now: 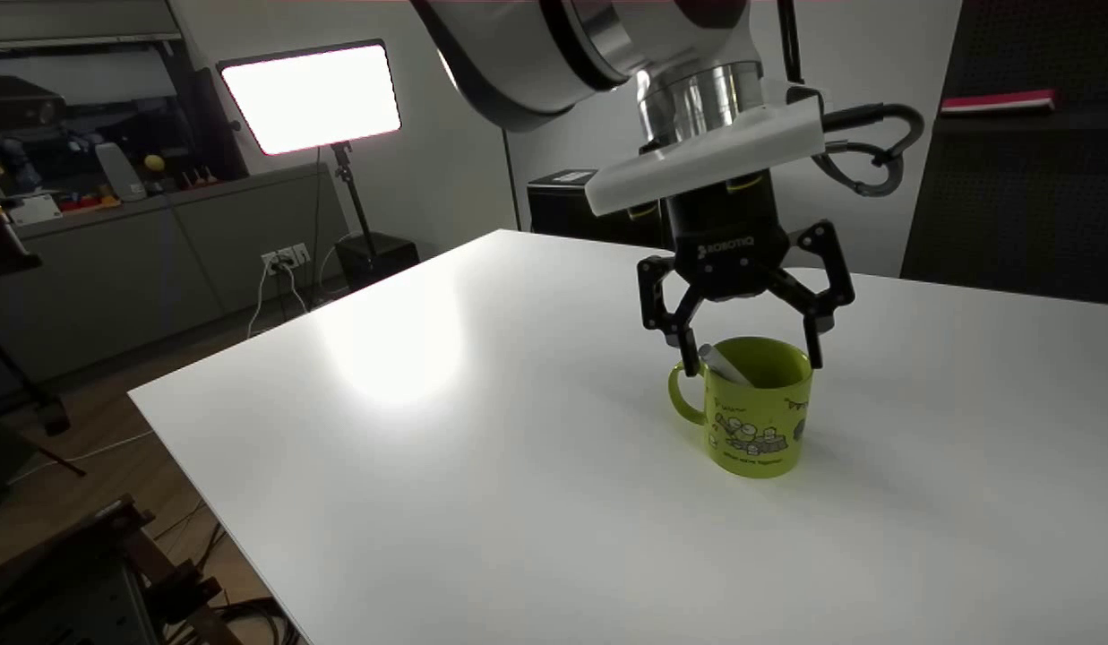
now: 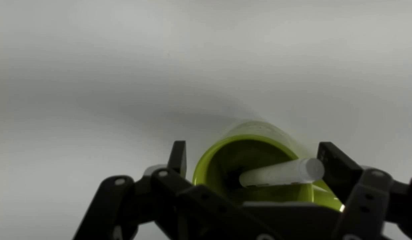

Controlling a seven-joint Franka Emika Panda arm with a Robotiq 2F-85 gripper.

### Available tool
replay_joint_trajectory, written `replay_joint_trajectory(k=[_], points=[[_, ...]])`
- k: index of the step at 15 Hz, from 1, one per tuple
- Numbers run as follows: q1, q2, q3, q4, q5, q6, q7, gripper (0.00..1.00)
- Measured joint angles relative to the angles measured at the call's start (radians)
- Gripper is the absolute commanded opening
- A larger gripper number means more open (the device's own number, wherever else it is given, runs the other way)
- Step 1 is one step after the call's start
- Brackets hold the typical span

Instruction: Place the marker on the table

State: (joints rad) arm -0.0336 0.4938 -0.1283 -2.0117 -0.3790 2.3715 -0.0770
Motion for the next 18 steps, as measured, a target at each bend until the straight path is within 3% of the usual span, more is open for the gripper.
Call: replay_joint_trajectory(k=[12, 13, 14, 18], points=[[0.024, 0.002, -0.013, 0.011, -0.021, 0.001, 0.024, 1.00], [0.026, 0.002, -0.014, 0.011, -0.023, 0.001, 0.026, 0.75], [0.028, 0.002, -0.014, 0.012, -0.028, 0.001, 0.031, 0.73], [0.032, 0.001, -0.014, 0.013, -0.035, 0.001, 0.038, 0.45]])
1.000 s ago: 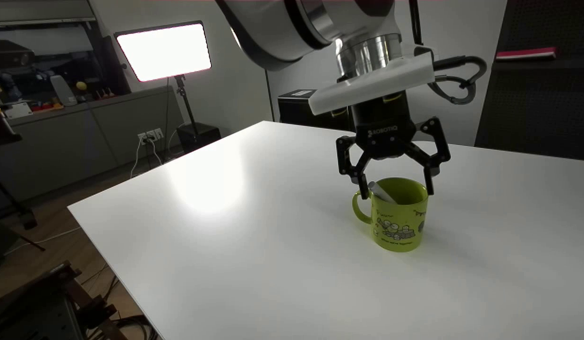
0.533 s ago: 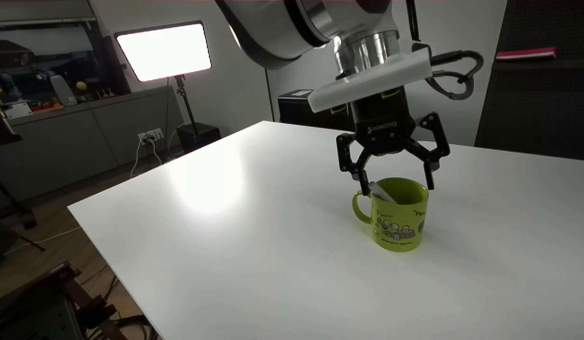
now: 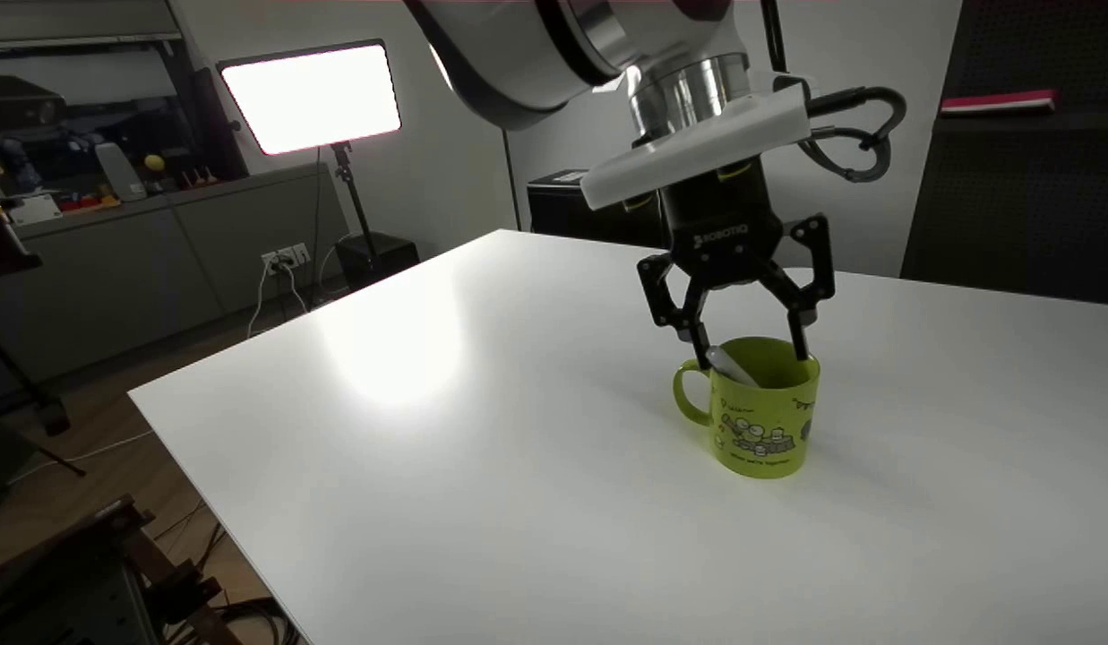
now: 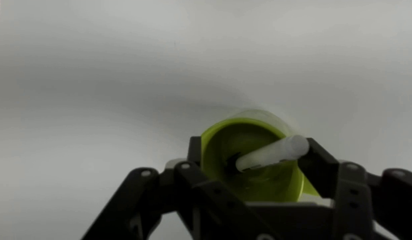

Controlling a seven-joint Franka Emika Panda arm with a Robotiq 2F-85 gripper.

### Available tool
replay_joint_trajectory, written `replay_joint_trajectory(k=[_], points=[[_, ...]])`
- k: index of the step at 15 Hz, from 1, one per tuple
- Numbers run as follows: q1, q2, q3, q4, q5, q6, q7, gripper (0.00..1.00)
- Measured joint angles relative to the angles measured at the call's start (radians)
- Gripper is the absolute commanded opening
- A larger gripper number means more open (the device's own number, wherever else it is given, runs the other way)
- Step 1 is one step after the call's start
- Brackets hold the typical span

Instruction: Place the marker on the table

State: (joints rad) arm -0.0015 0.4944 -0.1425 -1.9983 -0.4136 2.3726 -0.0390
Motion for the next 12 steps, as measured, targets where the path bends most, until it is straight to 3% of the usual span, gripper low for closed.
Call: replay_joint_trajectory(k=[6, 12], points=[[0.004, -0.001, 0.000, 0.003, 0.000, -0.011, 0.007, 0.03], [0.004, 0.003, -0.009, 0.013, -0.002, -0.038, 0.020, 0.05]])
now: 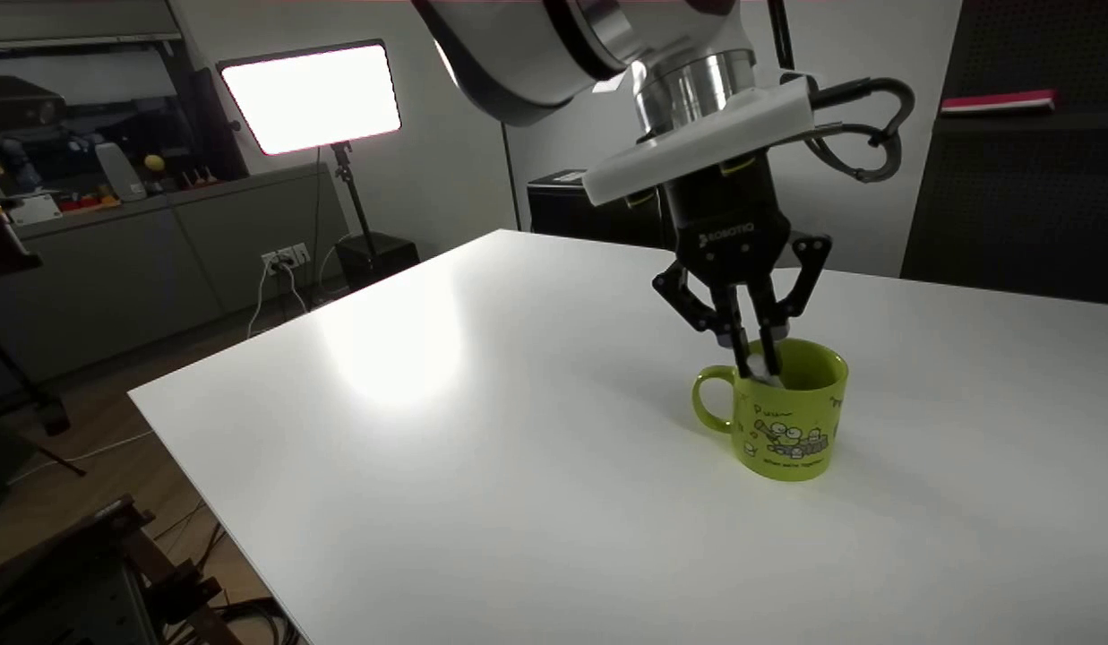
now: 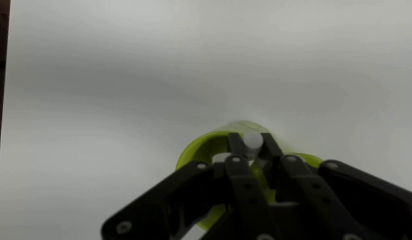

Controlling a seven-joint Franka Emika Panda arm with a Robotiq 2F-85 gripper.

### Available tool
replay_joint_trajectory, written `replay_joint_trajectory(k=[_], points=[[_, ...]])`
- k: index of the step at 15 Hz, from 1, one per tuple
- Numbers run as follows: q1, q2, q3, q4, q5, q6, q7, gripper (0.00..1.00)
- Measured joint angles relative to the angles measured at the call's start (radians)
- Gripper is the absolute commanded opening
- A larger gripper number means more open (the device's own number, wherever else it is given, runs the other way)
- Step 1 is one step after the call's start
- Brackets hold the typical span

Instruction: Place the marker on the table

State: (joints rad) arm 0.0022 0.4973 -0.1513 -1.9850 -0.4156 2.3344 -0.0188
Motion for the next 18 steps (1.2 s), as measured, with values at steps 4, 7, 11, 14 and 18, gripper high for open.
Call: replay_joint_trajectory(k=[4, 7, 11, 14, 18], points=[[-0.001, 0.000, -0.001, 0.023, 0.003, -0.031, 0.002, 0.05], [-0.001, -0.004, -0.001, 0.051, 0.003, -0.054, 0.004, 0.05], [0.000, -0.009, 0.000, 0.085, 0.003, -0.079, 0.007, 0.05], [0.001, -0.018, 0.002, 0.107, 0.005, -0.106, 0.007, 0.05], [0.001, -0.041, 0.017, 0.131, 0.026, -0.163, 0.006, 0.05]])
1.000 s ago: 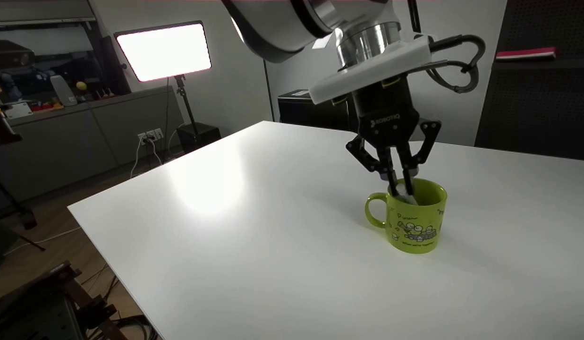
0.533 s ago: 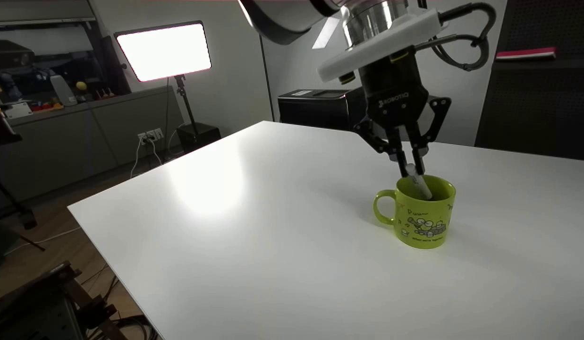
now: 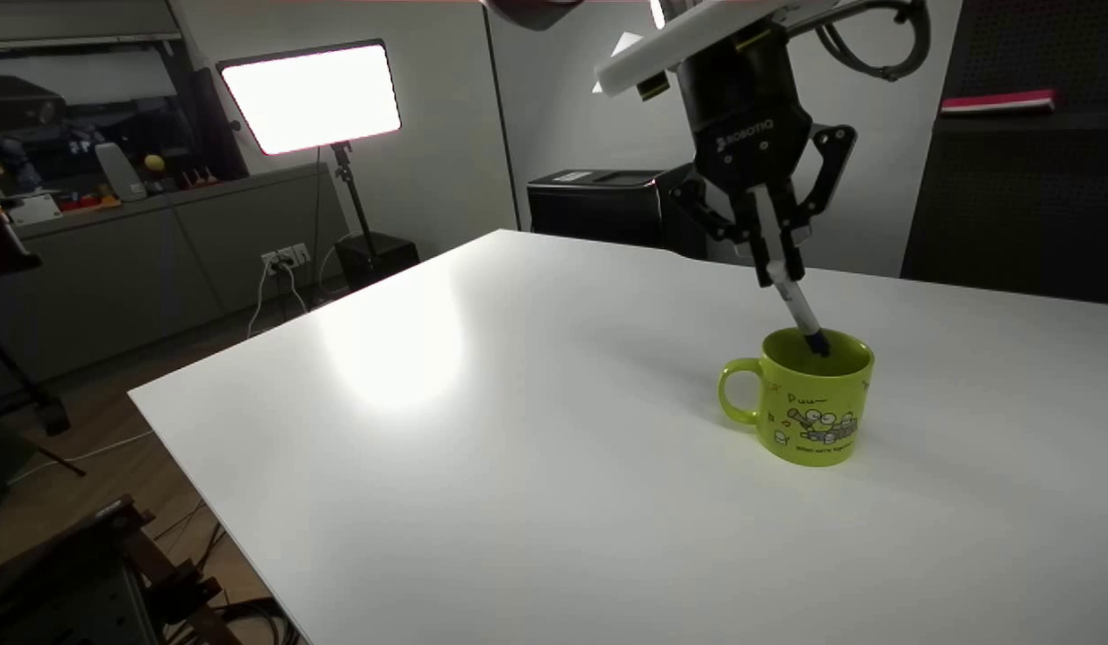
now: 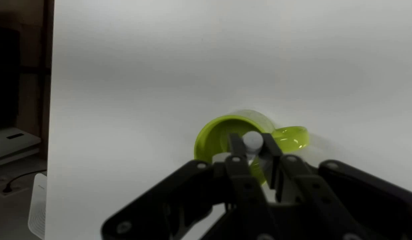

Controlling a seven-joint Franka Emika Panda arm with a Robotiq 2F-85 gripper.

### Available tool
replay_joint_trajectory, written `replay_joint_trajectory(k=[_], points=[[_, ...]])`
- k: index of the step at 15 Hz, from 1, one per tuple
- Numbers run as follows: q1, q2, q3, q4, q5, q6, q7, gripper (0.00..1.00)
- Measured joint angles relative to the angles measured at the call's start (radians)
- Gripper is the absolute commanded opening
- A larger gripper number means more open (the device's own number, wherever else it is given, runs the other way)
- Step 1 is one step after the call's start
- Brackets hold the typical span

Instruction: Place the marker on the table

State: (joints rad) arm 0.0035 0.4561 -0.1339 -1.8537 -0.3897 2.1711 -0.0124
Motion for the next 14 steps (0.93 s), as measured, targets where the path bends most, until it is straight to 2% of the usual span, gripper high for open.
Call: replay_joint_trajectory(k=[6, 14], points=[[0.000, -0.045, 0.038, 0.034, 0.064, -0.092, -0.008, 0.05], [0.001, -0.065, 0.094, 0.039, 0.117, -0.134, -0.035, 0.05]])
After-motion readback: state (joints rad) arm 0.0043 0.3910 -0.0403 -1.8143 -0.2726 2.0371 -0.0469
